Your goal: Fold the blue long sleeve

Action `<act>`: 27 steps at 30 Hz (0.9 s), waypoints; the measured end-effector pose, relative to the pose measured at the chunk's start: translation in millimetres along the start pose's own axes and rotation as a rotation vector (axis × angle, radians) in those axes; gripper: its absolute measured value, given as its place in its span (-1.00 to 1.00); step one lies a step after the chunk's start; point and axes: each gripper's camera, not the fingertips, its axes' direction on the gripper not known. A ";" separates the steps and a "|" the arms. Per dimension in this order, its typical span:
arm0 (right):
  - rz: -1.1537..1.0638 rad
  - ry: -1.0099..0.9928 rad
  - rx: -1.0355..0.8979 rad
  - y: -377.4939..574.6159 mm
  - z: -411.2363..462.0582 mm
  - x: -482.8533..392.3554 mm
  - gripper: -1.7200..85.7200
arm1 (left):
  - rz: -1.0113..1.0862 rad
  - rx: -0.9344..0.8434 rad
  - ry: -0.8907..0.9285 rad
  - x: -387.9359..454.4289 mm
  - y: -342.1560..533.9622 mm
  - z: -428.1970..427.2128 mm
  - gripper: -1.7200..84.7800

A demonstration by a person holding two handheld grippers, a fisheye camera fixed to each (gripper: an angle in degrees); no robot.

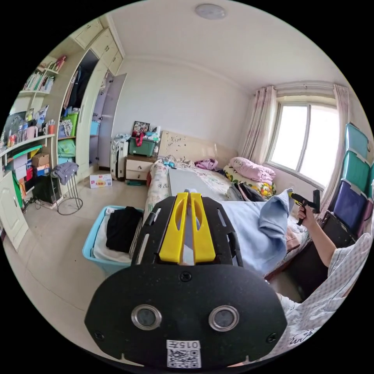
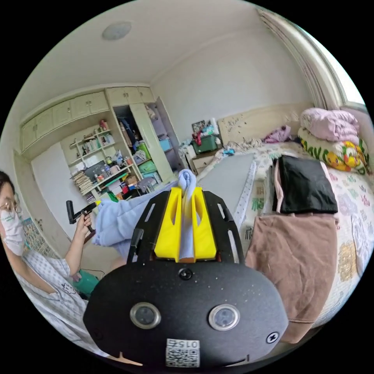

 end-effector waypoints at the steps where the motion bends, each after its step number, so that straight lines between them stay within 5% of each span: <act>1: 0.077 0.020 -0.087 5.5 31.1 26.6 -0.83 | -0.019 -0.050 0.006 -9.9 7.2 23.5 -0.94; 6: 0.185 -0.045 -0.143 43.0 94.8 79.7 -0.81 | -0.086 -0.216 -0.005 -40.8 48.8 92.5 -0.83; 16: -0.590 -0.216 -0.542 48.7 228.0 -61.0 -0.58 | 0.485 -0.561 0.536 61.4 98.7 151.9 -0.70; 23: -0.741 -0.114 -0.887 92.5 359.2 -96.7 -0.60 | 0.534 -0.640 0.556 102.5 109.0 186.1 -0.66; 27: -0.707 -0.058 -0.720 90.0 331.1 -90.1 -0.85 | 0.606 -0.692 0.466 126.6 122.8 183.0 -0.66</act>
